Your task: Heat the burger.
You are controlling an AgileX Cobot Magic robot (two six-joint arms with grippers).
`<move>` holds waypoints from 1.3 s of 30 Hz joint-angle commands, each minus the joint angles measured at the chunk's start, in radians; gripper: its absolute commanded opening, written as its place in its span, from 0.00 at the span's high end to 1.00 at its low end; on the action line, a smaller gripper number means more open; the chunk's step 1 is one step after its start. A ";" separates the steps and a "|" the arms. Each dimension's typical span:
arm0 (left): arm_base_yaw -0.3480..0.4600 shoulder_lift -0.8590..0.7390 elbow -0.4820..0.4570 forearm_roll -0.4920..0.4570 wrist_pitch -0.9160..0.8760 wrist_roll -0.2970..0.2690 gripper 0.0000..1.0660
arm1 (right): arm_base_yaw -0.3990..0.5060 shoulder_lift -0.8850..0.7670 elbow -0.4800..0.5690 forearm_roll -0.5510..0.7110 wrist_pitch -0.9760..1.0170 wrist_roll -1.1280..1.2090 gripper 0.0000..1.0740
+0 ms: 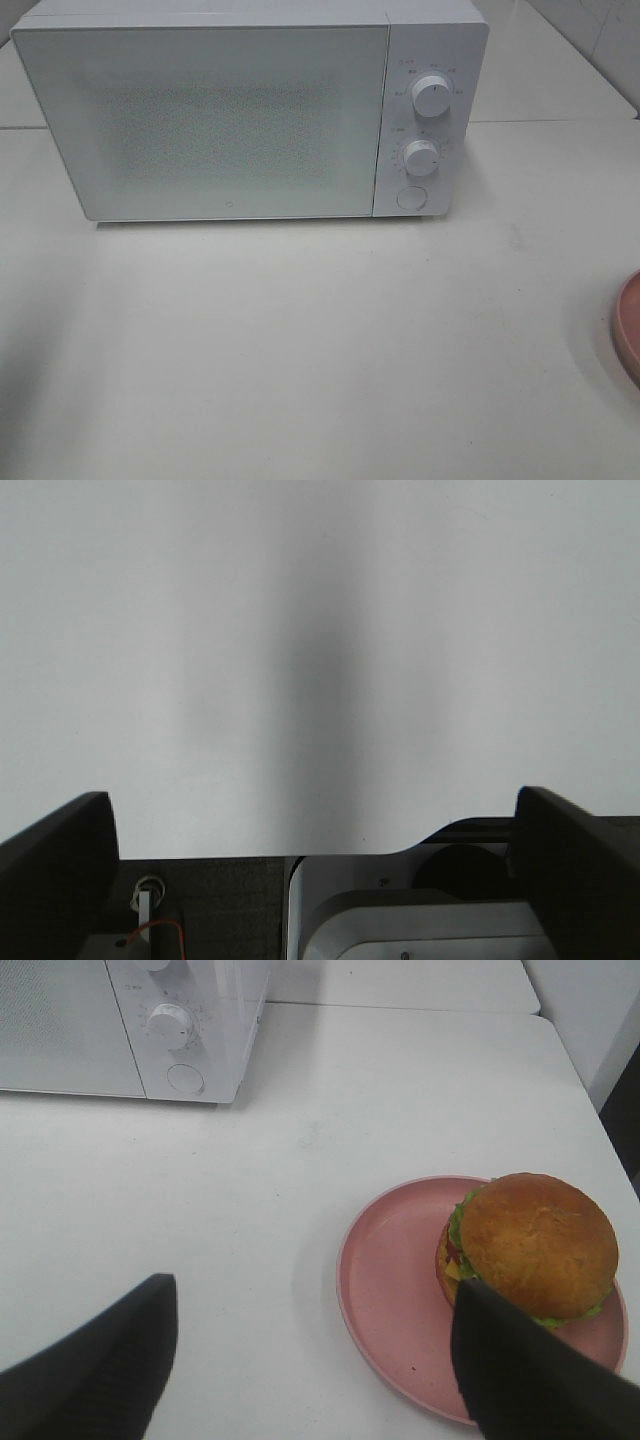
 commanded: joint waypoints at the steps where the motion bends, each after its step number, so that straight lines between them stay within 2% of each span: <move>1: 0.002 -0.075 0.055 -0.005 -0.035 -0.009 0.06 | -0.007 -0.027 0.003 0.004 -0.016 -0.011 0.30; 3: 0.002 -0.169 0.124 -0.009 -0.059 -0.004 0.06 | -0.007 -0.027 0.003 0.004 -0.016 -0.011 0.30; 7: 0.002 -0.264 0.186 -0.006 -0.083 -0.004 0.06 | -0.007 -0.027 0.003 0.004 -0.016 -0.011 0.30; 9: 0.002 -0.366 0.257 -0.002 -0.104 -0.005 0.06 | -0.007 -0.027 0.003 0.004 -0.016 -0.011 0.30; 12: 0.002 -0.390 0.255 -0.003 -0.099 -0.005 0.06 | -0.007 -0.027 0.003 0.004 -0.016 -0.011 0.30; 17: 0.002 -0.557 0.262 -0.001 -0.077 -0.005 0.06 | -0.007 -0.027 0.003 0.004 -0.016 -0.011 0.30; 27: 0.002 -0.740 0.280 0.006 -0.055 -0.006 0.06 | -0.007 -0.027 0.003 0.004 -0.016 -0.011 0.30; 39: 0.002 -0.996 0.280 -0.039 -0.059 -0.007 0.06 | -0.007 -0.027 0.003 0.004 -0.016 -0.011 0.30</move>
